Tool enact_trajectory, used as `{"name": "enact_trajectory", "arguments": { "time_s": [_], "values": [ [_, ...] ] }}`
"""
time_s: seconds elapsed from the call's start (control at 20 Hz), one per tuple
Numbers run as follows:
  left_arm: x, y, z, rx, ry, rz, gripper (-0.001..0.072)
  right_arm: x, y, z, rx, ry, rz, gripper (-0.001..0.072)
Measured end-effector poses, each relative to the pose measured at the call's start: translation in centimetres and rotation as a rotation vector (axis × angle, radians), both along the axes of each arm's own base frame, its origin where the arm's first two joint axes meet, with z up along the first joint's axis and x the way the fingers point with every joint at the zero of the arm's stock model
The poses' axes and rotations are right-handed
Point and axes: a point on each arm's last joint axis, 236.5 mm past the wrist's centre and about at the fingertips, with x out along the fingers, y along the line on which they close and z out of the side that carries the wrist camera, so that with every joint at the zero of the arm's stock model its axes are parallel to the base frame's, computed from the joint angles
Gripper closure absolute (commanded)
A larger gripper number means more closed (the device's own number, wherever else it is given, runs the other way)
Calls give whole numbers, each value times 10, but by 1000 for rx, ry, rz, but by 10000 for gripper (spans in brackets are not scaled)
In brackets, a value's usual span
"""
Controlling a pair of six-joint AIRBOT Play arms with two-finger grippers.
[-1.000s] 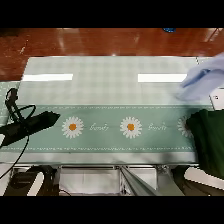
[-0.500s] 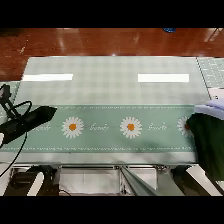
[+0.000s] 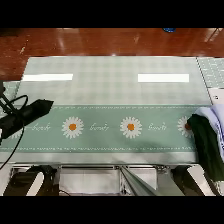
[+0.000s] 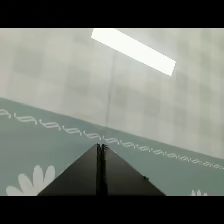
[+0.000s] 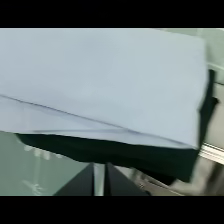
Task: Fold the shirts.
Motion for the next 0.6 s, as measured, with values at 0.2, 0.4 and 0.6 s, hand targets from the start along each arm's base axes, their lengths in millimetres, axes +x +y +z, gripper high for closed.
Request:
{"name": "enact_trajectory", "arguments": {
  "time_s": [0.2, 0.4, 0.6],
  "values": [
    [44, -25, 71, 29, -118, -100, 689, 148, 40, 28, 3, -397, 324, 692],
    [82, -96, 134, 104, -181, -351, 689, 269, 183, 37, 27, -596, 814, 692],
    [100, -117, 76, 256, 43, -471, 687, 288, 291, -32, -52, -387, 1181, 692]
  ]
}}
